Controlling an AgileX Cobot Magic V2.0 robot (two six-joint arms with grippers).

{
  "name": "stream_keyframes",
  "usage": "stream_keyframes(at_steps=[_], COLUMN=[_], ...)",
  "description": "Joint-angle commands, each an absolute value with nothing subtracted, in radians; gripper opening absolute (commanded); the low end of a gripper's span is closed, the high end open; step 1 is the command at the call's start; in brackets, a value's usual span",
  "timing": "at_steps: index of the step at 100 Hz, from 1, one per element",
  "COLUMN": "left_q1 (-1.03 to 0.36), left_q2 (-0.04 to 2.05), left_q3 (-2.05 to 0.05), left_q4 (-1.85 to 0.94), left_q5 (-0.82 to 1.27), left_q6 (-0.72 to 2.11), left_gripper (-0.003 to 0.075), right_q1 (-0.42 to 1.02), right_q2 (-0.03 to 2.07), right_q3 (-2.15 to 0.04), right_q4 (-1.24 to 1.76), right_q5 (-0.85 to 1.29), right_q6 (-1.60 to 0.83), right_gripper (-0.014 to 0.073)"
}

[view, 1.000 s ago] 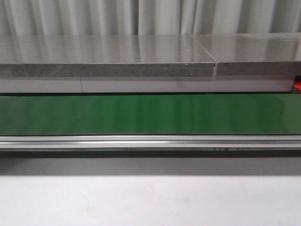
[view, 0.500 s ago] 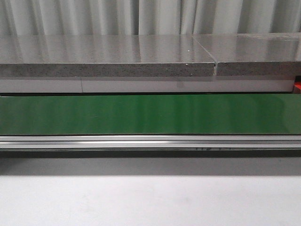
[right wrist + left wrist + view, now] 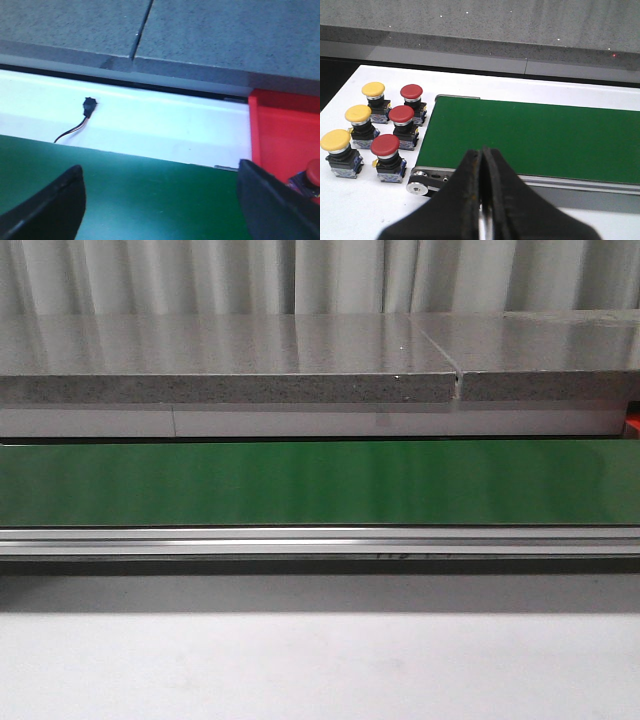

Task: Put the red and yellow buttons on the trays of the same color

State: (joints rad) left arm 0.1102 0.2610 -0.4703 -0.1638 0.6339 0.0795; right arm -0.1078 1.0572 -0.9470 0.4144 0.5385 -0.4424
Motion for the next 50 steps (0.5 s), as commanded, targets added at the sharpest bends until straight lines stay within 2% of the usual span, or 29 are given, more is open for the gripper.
stream_keyframes(at_steps=[1, 34, 44, 50], left_q1=[0.104, 0.104, 0.104, 0.104], left_q2=[0.27, 0.27, 0.27, 0.27], left_q3=[-0.496, -0.496, -0.496, -0.496], left_q4=[-0.181, -0.181, -0.181, -0.181], left_q5=[0.565, 0.565, 0.565, 0.565], left_q6=[0.069, 0.069, 0.069, 0.069], left_gripper=[-0.0019, -0.0019, -0.0019, -0.0019], right_q1=[-0.07, 0.033, 0.033, 0.033], right_q2=[0.992, 0.809, 0.768, 0.749], right_q3=[-0.919, -0.749, -0.724, -0.712], right_q4=[0.431, 0.456, 0.458, 0.458], right_q5=[0.444, 0.396, 0.399, 0.399], right_q6=[-0.457, -0.456, -0.454, -0.454], right_gripper=[0.0598, 0.0582, 0.0489, 0.0388])
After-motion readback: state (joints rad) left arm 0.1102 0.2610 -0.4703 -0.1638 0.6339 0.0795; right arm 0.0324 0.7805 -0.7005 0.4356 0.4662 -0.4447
